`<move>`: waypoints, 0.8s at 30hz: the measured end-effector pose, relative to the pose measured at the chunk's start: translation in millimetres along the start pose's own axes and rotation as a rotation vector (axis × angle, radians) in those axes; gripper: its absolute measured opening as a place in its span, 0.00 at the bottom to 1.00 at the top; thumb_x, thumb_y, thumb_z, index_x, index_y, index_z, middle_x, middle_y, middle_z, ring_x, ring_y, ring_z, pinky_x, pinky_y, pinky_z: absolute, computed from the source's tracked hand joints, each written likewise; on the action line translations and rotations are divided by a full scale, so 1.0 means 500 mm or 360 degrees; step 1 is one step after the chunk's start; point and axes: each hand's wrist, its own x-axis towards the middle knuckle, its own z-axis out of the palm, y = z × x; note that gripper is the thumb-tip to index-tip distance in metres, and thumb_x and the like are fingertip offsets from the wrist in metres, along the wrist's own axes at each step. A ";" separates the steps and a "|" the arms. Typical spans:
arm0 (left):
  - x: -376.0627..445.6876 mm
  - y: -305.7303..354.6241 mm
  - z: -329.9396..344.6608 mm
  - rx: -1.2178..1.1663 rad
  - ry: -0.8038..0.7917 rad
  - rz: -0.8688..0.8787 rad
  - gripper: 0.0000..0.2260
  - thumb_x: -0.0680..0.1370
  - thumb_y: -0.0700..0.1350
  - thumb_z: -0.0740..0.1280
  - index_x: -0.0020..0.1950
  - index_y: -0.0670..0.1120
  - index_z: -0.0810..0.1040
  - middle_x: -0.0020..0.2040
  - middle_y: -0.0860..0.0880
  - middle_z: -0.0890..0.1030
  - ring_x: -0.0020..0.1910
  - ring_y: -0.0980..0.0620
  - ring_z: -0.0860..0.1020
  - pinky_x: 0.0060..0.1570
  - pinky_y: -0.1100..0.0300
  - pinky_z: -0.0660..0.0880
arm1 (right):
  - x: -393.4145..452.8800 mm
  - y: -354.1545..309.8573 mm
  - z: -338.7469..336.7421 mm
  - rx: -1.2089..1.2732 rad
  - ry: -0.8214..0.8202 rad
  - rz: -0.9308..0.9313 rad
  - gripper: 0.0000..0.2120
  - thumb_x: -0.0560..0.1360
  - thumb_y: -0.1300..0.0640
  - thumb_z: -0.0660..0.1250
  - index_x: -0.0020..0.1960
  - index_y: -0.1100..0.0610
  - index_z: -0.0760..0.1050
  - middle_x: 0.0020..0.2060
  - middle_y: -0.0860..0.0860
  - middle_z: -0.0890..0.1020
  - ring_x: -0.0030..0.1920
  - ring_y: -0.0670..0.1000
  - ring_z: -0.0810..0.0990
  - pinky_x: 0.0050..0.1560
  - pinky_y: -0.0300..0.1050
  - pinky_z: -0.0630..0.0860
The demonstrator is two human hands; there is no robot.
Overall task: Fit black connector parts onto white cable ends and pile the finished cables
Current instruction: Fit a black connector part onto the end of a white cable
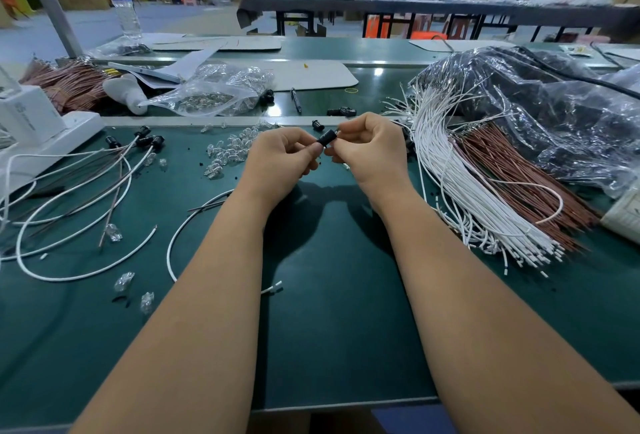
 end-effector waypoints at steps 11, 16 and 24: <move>0.008 -0.010 0.003 0.0312 0.0138 0.0121 0.03 0.77 0.42 0.68 0.45 0.44 0.81 0.35 0.54 0.78 0.32 0.61 0.73 0.36 0.69 0.71 | -0.012 -0.014 0.004 0.0195 -0.0130 0.0095 0.06 0.72 0.64 0.73 0.39 0.63 0.78 0.34 0.57 0.83 0.35 0.50 0.85 0.37 0.41 0.81; 0.005 -0.003 0.008 0.0291 0.0006 0.0133 0.02 0.76 0.40 0.69 0.44 0.43 0.81 0.31 0.53 0.76 0.25 0.64 0.70 0.30 0.72 0.66 | -0.011 -0.008 0.006 0.0139 -0.0088 0.0082 0.09 0.72 0.64 0.73 0.38 0.59 0.74 0.33 0.56 0.82 0.34 0.52 0.83 0.37 0.42 0.81; 0.005 0.000 0.002 0.0143 -0.0183 0.0021 0.05 0.77 0.38 0.67 0.50 0.42 0.83 0.31 0.43 0.68 0.30 0.50 0.62 0.32 0.60 0.59 | -0.002 -0.004 0.007 0.0279 -0.0018 0.0109 0.09 0.73 0.66 0.72 0.46 0.57 0.73 0.34 0.56 0.80 0.30 0.48 0.81 0.34 0.37 0.77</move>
